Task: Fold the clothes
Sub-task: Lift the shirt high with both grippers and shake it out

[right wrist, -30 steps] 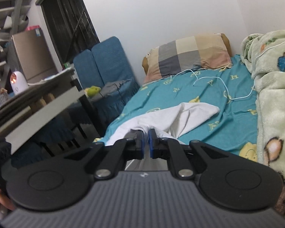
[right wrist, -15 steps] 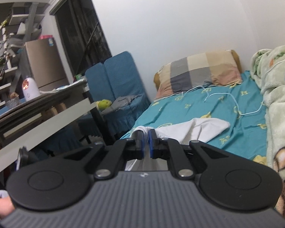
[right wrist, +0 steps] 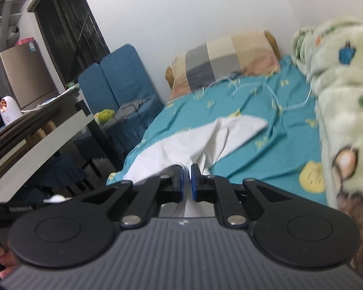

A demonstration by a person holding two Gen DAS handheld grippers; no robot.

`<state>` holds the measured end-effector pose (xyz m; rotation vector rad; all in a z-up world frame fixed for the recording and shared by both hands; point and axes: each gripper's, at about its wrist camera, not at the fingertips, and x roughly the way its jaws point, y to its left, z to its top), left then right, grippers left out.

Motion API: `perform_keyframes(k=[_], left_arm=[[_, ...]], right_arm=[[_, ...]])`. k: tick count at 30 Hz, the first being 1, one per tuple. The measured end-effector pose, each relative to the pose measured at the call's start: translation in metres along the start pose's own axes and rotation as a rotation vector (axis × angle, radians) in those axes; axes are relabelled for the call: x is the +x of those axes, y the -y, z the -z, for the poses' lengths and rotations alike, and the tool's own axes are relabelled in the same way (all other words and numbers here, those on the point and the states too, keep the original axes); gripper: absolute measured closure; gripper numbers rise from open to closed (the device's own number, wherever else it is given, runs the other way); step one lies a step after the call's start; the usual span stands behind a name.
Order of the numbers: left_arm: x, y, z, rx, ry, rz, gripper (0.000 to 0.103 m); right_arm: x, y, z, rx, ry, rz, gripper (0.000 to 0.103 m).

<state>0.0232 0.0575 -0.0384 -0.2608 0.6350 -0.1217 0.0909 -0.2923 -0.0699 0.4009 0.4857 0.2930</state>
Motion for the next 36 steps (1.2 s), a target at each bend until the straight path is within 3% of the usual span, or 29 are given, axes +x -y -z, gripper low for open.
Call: perform_keyframes(k=[3,5,10,15,19,23,26,31,36], left_arm=[[-0.004,-0.001,-0.001,-0.011,0.011,0.002,0.091],[-0.005,0.0,-0.001,-0.011,0.018,0.001,0.091],[-0.007,0.001,-0.002,-0.001,0.036,0.0,0.09],[-0.006,0.003,-0.001,0.008,0.036,-0.012,0.09],[-0.005,0.005,0.001,0.028,0.031,-0.029,0.09],[-0.001,0.008,0.004,0.061,0.023,-0.034,0.09],[0.0,0.014,0.005,0.095,0.032,-0.026,0.092],[-0.017,0.01,-0.012,0.042,0.096,-0.005,0.093],[-0.06,0.015,-0.057,0.009,0.213,0.002,0.094]], right_arm=[[0.007,-0.002,0.005,-0.01,-0.05,0.0,0.08],[0.01,-0.007,0.008,-0.046,-0.077,0.017,0.058],[0.014,-0.027,0.016,-0.171,-0.155,0.016,0.056],[0.016,-0.048,0.027,-0.302,-0.153,0.106,0.058],[0.019,-0.04,0.027,-0.314,-0.148,0.231,0.061],[0.019,-0.016,0.025,-0.202,-0.154,0.306,0.085],[0.01,-0.013,0.02,-0.161,-0.085,0.3,0.096],[-0.014,-0.029,0.002,-0.161,0.061,0.276,0.097],[-0.037,-0.073,-0.043,-0.246,0.147,0.257,0.098]])
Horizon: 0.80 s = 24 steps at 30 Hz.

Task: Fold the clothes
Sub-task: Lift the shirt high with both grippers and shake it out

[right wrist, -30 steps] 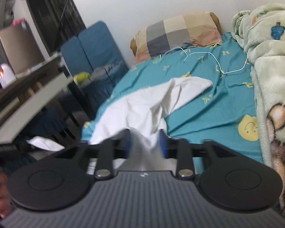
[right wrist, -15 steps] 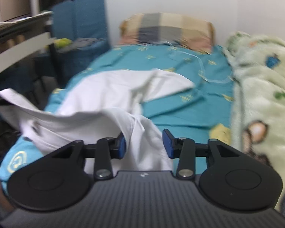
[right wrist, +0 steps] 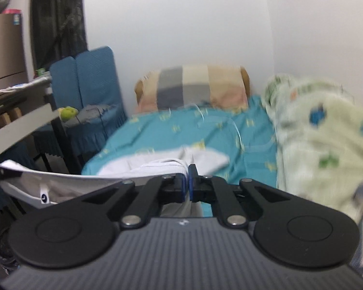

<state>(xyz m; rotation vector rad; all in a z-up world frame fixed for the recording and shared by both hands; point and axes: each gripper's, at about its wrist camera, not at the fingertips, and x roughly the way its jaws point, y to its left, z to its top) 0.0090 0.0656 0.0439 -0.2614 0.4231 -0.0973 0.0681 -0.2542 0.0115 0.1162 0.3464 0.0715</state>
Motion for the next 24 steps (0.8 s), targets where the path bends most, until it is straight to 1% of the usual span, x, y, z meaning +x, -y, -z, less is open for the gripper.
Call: perform_keyframes(k=[2,4,7,9,13,16,18,22,24], left_arm=[[-0.016,0.002,-0.032,-0.041,0.039,0.015,0.094],[-0.034,0.009,-0.065,-0.036,0.091,0.02,0.094],[-0.071,0.027,-0.115,-0.005,0.182,0.03,0.095],[-0.099,0.042,-0.147,0.007,0.238,0.045,0.095],[-0.162,0.077,-0.201,0.069,0.364,0.06,0.095],[-0.209,0.097,-0.229,0.089,0.428,0.082,0.095],[-0.241,0.108,-0.242,0.095,0.463,0.093,0.095],[-0.297,0.122,-0.257,0.094,0.505,0.113,0.095],[-0.317,0.126,-0.263,0.099,0.52,0.111,0.095]], right_arm=[[-0.012,-0.006,-0.03,0.007,0.042,-0.016,0.098],[-0.026,-0.01,-0.062,0.028,0.088,-0.035,0.098],[-0.053,-0.016,-0.11,0.041,0.165,-0.055,0.098],[-0.081,-0.02,-0.139,0.022,0.232,-0.057,0.098],[-0.14,-0.029,-0.195,-0.02,0.364,-0.055,0.098],[-0.188,-0.033,-0.23,-0.047,0.447,-0.046,0.098],[-0.219,-0.034,-0.247,-0.062,0.491,-0.043,0.098],[-0.273,-0.036,-0.271,-0.07,0.54,-0.069,0.098],[-0.292,-0.04,-0.279,-0.087,0.559,-0.073,0.098]])
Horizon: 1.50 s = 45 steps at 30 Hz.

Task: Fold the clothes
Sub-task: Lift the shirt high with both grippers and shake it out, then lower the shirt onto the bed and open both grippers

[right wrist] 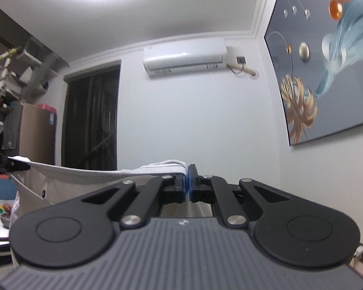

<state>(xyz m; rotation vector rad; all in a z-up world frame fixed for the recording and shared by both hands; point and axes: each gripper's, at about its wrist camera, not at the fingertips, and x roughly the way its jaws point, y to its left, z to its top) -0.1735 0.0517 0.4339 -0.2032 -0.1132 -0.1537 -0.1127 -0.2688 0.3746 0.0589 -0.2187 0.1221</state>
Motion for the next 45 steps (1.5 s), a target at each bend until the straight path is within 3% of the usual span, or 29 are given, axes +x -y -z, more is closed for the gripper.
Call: perform_keyframes(k=[4,8,15,23,28,35,40,45], left_arm=[[-0.016,0.007,-0.014,0.011,-0.019,-0.005,0.095],[0.004,-0.013,0.017,0.019,-0.092,-0.018,0.095],[0.117,-0.068,0.116,-0.003,-0.236,-0.078,0.095],[0.307,-0.127,0.227,-0.005,-0.358,-0.139,0.095],[0.447,-0.144,0.317,0.036,-0.418,-0.158,0.095],[0.618,-0.174,0.502,0.002,-0.587,-0.198,0.095],[0.682,-0.21,0.627,0.009,-0.72,-0.237,0.095],[0.702,-0.233,0.697,0.025,-0.815,-0.239,0.094]], right_arm=[[-0.002,-0.006,-0.013,-0.013,-0.012,-0.008,0.098],[0.025,-0.002,0.02,0.023,-0.079,-0.012,0.098],[0.106,0.004,0.116,0.065,-0.214,0.009,0.098],[0.262,0.036,0.232,0.042,-0.325,0.082,0.098],[0.37,0.061,0.332,0.043,-0.382,0.137,0.098],[0.492,0.098,0.514,0.056,-0.536,0.147,0.098],[0.541,0.113,0.618,0.045,-0.668,0.13,0.097],[0.561,0.116,0.675,0.104,-0.77,0.12,0.096]])
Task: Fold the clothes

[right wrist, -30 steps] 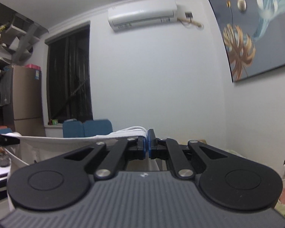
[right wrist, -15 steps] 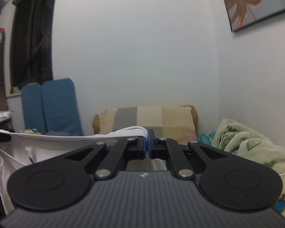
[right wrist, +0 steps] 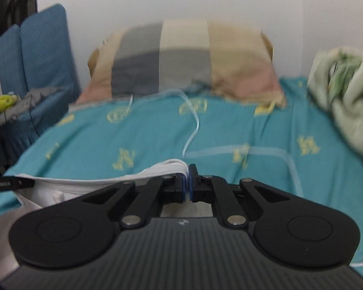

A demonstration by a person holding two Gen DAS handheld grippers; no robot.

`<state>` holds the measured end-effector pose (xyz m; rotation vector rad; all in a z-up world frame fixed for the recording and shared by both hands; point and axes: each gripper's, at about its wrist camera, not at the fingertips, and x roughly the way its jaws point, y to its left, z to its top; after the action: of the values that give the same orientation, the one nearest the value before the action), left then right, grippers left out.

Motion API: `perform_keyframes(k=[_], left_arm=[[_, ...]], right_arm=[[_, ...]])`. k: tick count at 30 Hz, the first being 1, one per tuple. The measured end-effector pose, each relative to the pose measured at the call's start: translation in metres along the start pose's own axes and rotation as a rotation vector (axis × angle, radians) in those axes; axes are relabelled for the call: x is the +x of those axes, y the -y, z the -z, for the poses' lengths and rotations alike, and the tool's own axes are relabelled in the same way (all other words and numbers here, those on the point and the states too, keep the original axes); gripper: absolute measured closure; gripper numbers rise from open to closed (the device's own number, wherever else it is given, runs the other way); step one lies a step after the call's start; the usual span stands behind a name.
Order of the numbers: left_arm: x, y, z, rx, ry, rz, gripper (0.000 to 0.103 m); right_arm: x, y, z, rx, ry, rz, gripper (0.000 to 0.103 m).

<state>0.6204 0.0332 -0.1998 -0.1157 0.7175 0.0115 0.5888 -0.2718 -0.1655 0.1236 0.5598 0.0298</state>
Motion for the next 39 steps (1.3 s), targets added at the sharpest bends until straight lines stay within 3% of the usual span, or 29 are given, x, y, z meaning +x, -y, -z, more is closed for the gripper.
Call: perform_keyframes(k=[3,4,5,6,7,8,10,15,21,32,39], left_arm=[[0.012,-0.006,0.008,0.006,-0.022,0.012,0.088],[0.01,-0.007,0.008,0.015,-0.023,0.011,0.079],[0.008,-0.008,0.008,0.025,-0.025,0.01,0.061],[0.005,-0.01,0.007,0.035,-0.028,0.012,0.053],[-0.001,-0.012,0.005,0.035,-0.029,0.027,0.042],[-0.012,-0.015,0.0,0.027,-0.029,0.05,0.033],[-0.037,-0.018,-0.008,0.026,-0.029,0.078,0.022],[-0.11,-0.028,-0.015,0.038,-0.013,0.098,0.02],[-0.217,-0.042,0.008,0.007,0.012,0.129,0.019],[-0.408,-0.051,0.111,-0.066,0.037,0.168,0.019],[-0.462,-0.066,0.16,-0.121,-0.01,0.202,0.025]], right_arm=[[0.011,0.005,0.004,0.047,-0.046,-0.027,0.091],[0.014,0.007,0.005,0.063,-0.061,-0.036,0.081],[0.014,0.01,0.005,0.083,-0.069,-0.046,0.06],[0.012,0.012,0.005,0.106,-0.075,-0.056,0.047],[0.01,0.013,0.006,0.123,-0.07,-0.069,0.023],[0.007,0.013,0.006,0.138,-0.061,-0.083,0.014],[-0.002,0.008,0.004,0.134,-0.062,-0.092,0.013],[-0.047,-0.007,0.001,0.129,-0.068,-0.112,0.013],[-0.141,-0.016,0.004,0.132,-0.022,-0.146,0.013],[-0.337,-0.007,0.051,0.107,0.086,-0.168,0.013],[-0.422,-0.001,0.103,0.035,0.092,-0.203,0.013]])
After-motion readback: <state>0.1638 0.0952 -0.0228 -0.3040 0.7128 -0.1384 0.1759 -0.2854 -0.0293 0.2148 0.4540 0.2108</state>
